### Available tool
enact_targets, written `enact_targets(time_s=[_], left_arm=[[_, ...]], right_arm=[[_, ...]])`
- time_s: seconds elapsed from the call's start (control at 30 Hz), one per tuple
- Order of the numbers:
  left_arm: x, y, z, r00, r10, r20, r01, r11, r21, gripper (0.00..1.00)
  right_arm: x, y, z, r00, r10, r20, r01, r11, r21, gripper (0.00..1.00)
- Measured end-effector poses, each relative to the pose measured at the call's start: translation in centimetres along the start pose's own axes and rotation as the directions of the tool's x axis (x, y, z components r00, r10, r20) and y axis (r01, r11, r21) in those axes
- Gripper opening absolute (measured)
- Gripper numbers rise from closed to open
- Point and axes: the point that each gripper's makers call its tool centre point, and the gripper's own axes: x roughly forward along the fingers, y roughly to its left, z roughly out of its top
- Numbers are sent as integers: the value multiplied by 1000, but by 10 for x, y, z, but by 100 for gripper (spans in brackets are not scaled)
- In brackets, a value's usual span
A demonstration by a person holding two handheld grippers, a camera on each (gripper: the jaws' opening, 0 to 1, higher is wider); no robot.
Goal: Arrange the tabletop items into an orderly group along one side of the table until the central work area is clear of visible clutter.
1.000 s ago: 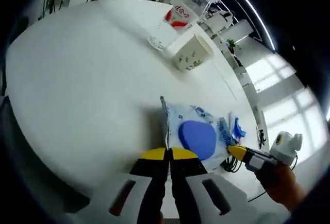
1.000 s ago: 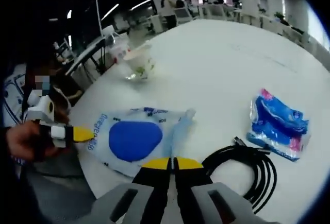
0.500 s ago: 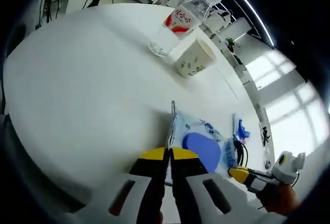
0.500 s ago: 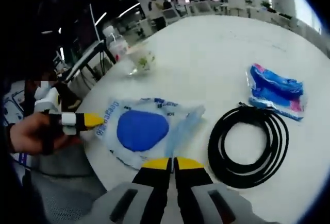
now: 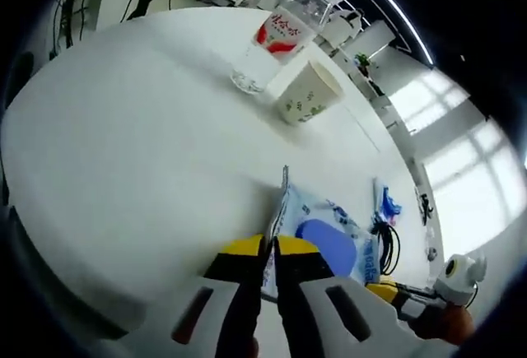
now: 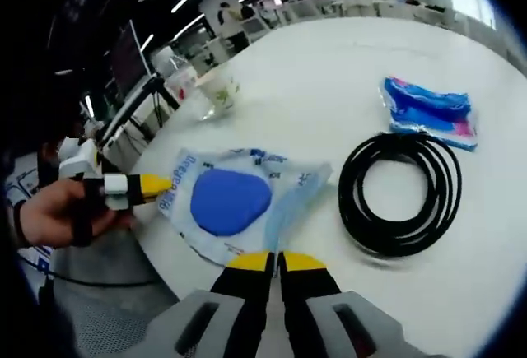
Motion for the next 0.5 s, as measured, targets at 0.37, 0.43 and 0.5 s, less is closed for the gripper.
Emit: enact_targets(time_s=[0.37, 0.43, 0.5], left_arm=[[-6, 2, 4, 1000, -13, -13, 14, 996, 85, 12], [-7, 0, 3, 999, -22, -28, 25, 993, 115, 15], [-9, 0, -1, 999, -18, -51, 28, 981, 194, 17]], right_arm=[[-10, 0, -1, 1000, -12, 5, 12, 1000, 12, 9], [-12, 0, -1, 1000, -12, 2, 12, 1000, 15, 12], [-13, 1, -1, 1000, -10, -1, 10, 1000, 19, 15]])
